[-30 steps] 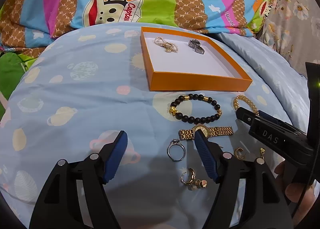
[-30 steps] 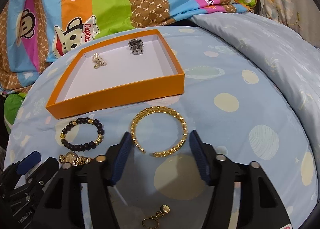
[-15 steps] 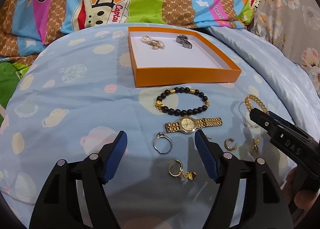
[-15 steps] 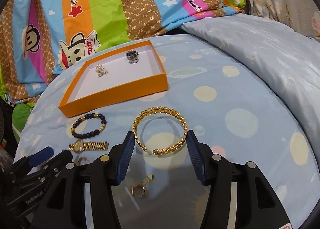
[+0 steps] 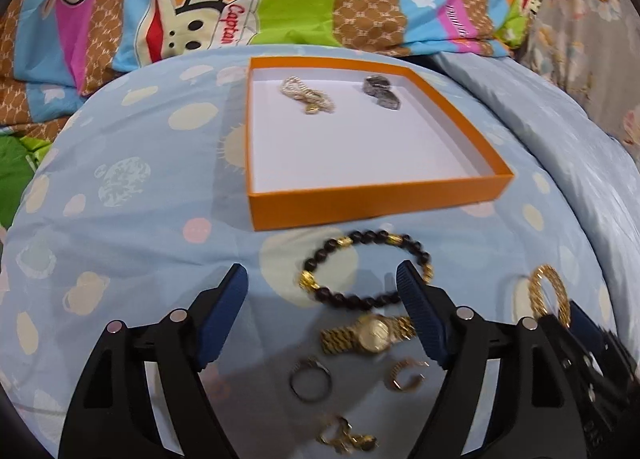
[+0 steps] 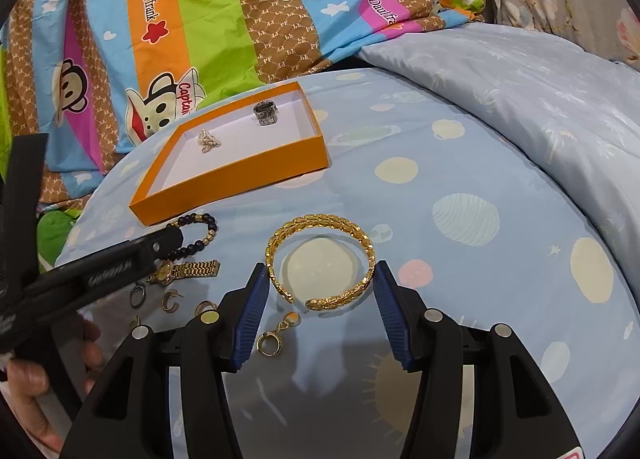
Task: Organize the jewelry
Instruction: 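Grasp the black bead bracelet with the left gripper while the right grasps the gold cuff bangle, then carry the bracelet into the orange box with the left gripper while the right drops the bangle there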
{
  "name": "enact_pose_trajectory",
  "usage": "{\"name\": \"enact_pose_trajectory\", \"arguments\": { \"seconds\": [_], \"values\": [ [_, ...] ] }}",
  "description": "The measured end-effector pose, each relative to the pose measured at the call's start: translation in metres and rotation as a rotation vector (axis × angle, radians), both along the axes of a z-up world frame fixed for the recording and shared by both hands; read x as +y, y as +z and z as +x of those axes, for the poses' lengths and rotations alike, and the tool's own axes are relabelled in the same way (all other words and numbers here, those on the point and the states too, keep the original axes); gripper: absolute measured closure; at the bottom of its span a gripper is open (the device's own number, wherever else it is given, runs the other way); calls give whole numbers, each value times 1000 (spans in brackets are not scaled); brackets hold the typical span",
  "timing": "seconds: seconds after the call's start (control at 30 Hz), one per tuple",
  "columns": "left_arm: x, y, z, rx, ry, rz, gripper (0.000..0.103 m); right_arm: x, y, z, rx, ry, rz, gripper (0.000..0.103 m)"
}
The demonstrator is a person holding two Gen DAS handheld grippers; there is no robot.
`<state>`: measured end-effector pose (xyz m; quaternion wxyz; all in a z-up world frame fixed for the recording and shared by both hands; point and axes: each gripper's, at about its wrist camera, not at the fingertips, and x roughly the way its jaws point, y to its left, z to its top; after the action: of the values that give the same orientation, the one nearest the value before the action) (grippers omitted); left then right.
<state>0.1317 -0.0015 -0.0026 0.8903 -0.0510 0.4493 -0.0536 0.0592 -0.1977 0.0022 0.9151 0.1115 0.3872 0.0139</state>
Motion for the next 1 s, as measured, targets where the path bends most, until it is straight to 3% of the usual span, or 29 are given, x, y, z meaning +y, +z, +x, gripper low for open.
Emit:
{"name": "enact_pose_trajectory", "arguments": {
  "seconds": [0.13,0.23,0.3,0.47,0.7,1.0],
  "values": [
    [0,-2,6,-2,-3,45,36,0,-2,2,2,4,10,50],
    [-4,-4,6,-21,-5,94,46,0,-2,2,3,7,13,50],
    [-4,-3,5,-27,-5,98,65,0,-3,2,5,9,14,50],
    [1,-2,6,-32,-1,83,94,1,-2,2,2,13,12,50],
    [3,9,-5,-44,-39,27,96,1,5,-1,-19,14,13,50],
    [3,67,-17,-153,-90,-29,96,8,43,17,-98,54,4,50]
  ]
}}
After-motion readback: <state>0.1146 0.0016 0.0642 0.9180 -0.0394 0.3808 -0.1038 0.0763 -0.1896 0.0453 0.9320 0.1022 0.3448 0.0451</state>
